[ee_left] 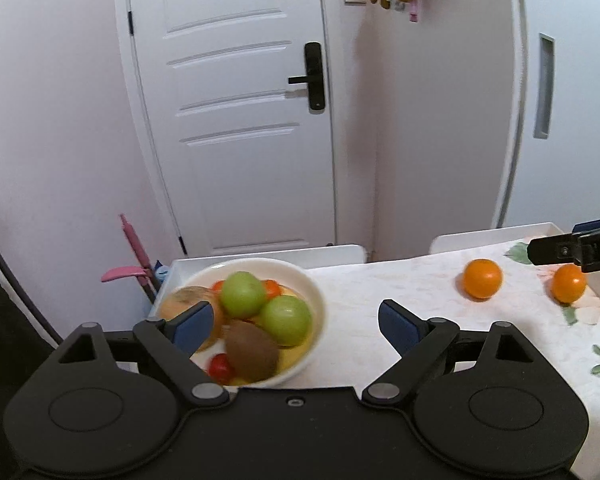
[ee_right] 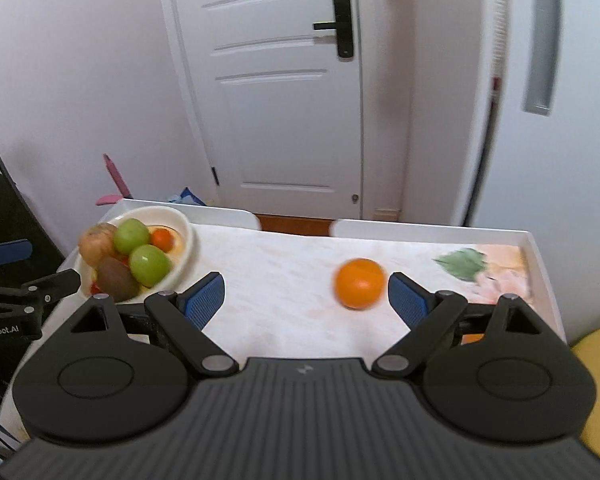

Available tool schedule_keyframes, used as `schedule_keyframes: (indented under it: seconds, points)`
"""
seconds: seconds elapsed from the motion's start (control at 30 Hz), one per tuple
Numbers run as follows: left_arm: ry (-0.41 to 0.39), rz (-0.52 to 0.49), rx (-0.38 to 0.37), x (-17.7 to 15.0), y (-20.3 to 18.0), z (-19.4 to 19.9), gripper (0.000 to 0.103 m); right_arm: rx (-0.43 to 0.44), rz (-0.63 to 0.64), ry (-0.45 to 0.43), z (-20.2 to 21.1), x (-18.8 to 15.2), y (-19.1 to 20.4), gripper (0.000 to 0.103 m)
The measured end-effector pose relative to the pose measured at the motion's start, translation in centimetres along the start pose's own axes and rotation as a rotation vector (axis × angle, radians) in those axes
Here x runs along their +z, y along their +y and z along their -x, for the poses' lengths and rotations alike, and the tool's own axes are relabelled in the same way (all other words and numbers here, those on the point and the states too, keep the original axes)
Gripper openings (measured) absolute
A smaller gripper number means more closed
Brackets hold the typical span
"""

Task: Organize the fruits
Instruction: 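Move both open tools back toward the two oranges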

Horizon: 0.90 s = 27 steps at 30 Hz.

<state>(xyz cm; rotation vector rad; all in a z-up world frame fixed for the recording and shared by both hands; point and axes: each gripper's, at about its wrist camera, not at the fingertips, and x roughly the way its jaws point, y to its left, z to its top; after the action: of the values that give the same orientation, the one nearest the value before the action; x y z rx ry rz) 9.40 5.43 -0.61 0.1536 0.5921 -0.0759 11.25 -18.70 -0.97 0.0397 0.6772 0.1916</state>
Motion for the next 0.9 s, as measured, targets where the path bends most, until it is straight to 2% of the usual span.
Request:
schedule_keyframes:
  seconds: [0.13, 0.37, 0.63, 0.9]
  points:
    - [0.004, -0.010, -0.018, 0.1, -3.5, 0.1, 0.093, -0.011, 0.000, 0.011, 0.6, -0.7, -3.3, 0.103]
    - [0.000, -0.021, -0.089, 0.5, -9.2, -1.8, 0.102, -0.032, 0.008, 0.037, 0.1, -2.2, -8.6, 0.103]
    - [0.012, -0.074, -0.147, 1.1, -14.4, -6.4, 0.103, -0.062, 0.028, 0.064, -2.0, -3.8, -12.9, 0.103]
    - [0.041, -0.087, -0.193, 1.3, -17.5, -12.3, 0.102, -0.064, 0.044, 0.083, -5.1, -5.3, -14.5, 0.103]
